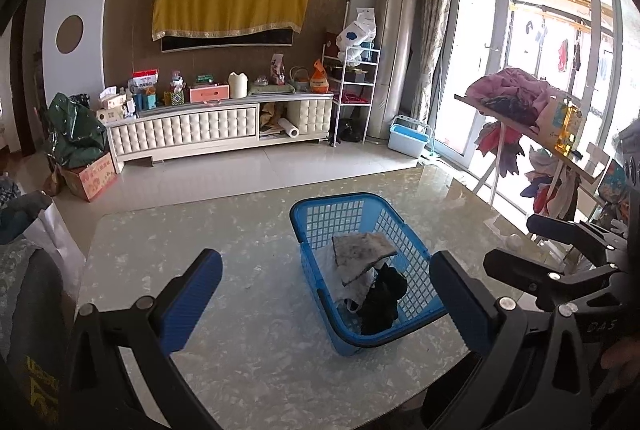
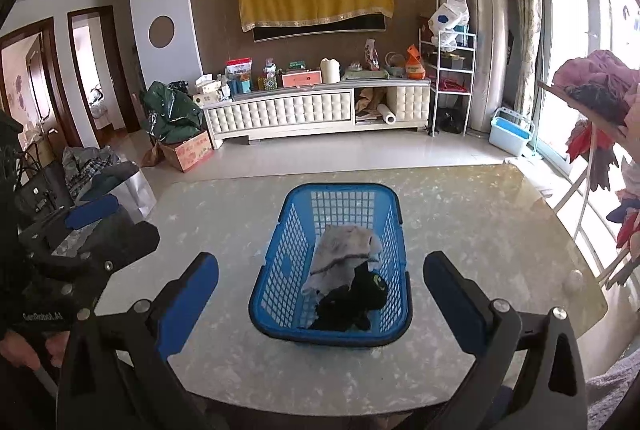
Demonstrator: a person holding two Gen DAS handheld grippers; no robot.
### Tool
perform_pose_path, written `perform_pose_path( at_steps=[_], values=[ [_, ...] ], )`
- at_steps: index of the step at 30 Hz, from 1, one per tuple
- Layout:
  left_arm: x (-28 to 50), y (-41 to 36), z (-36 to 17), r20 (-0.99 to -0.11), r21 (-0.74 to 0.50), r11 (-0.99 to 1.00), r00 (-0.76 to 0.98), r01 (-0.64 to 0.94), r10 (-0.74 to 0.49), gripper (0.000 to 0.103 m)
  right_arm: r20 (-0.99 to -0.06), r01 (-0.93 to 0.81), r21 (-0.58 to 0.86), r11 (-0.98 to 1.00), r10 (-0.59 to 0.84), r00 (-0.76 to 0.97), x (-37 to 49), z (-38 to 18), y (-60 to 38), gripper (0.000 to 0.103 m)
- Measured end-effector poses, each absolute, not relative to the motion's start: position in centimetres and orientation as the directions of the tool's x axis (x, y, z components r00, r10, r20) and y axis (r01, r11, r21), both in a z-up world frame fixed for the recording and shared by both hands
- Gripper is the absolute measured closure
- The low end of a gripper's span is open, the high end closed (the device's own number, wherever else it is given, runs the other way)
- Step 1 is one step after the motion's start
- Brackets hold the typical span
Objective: Organize soft objects
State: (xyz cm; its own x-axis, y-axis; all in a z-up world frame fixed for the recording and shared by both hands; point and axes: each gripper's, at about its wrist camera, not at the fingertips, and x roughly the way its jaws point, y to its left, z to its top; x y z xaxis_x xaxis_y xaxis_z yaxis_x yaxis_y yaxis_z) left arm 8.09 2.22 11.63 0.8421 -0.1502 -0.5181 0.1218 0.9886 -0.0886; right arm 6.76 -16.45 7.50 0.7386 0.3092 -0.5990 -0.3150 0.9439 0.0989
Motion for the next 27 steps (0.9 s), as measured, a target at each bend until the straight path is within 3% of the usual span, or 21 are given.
perform_pose_path(
  at_steps=[27],
  values=[
    [6.0, 0.7, 12.4, -0.492, -0.047, 0.994, 0.863, 0.102, -0.112, 0.000, -0.574, -0.318, 0.112, 0.941, 0.323, 0.753, 5.4, 7.8, -17.6, 0.000]
  ],
)
